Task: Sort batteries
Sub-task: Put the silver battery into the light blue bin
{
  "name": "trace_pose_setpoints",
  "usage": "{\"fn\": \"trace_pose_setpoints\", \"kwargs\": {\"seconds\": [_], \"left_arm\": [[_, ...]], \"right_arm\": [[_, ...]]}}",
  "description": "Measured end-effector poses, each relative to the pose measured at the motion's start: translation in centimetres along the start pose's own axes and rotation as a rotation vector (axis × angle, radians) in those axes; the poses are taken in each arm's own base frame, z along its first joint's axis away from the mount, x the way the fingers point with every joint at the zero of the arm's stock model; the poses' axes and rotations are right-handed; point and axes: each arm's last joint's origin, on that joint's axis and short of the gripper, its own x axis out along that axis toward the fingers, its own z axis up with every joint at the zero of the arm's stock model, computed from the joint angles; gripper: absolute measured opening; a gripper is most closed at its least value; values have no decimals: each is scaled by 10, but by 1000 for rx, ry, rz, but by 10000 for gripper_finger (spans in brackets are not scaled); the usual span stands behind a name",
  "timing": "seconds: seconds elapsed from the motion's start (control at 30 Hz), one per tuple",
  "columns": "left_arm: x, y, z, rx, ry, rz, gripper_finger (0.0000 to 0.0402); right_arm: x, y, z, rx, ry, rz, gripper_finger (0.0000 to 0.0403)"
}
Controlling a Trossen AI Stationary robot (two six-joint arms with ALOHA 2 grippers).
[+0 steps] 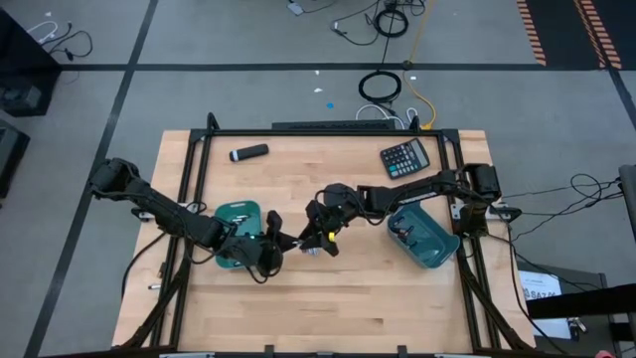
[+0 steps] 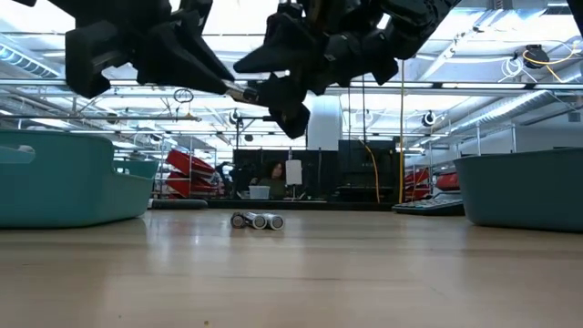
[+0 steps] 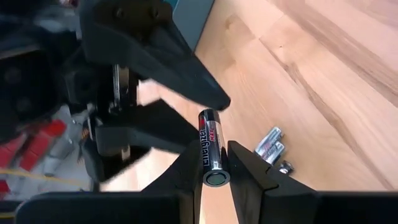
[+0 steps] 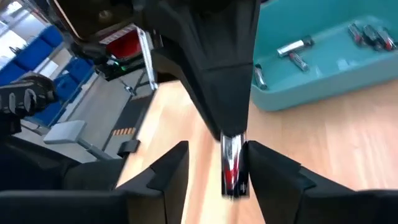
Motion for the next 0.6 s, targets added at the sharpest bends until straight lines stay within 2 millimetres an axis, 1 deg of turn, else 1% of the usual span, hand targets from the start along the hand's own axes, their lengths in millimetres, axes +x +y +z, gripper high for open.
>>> {"fn": "trace_pose_setpoints", "kwargs": {"seconds": [0.13,0.2,0.27,0.37,0.43,0.5,0.6], "left_arm": [[0,-3,-6,-110,70,-3,61],[-2,-6,-9,-220,118,-14,61],[-6,-5,-9,-338,194,-15,61],[-16,-1,-10,-515,356,-10,61],[-25,1,-11,-617,463,-8,61],[-33,2,-11,-722,544,-7,61],[-43,2,-14,-832,665,-25,61]], "right_arm": [[-11,-6,2,14,41,-48,154],[-20,-6,4,18,62,-95,154],[-29,-3,5,10,79,-170,154],[-42,2,3,-4,88,-280,154],[-49,4,-3,-8,98,-329,154],[-54,4,-13,-6,111,-366,155],[-59,2,-28,14,128,-415,155]]}}
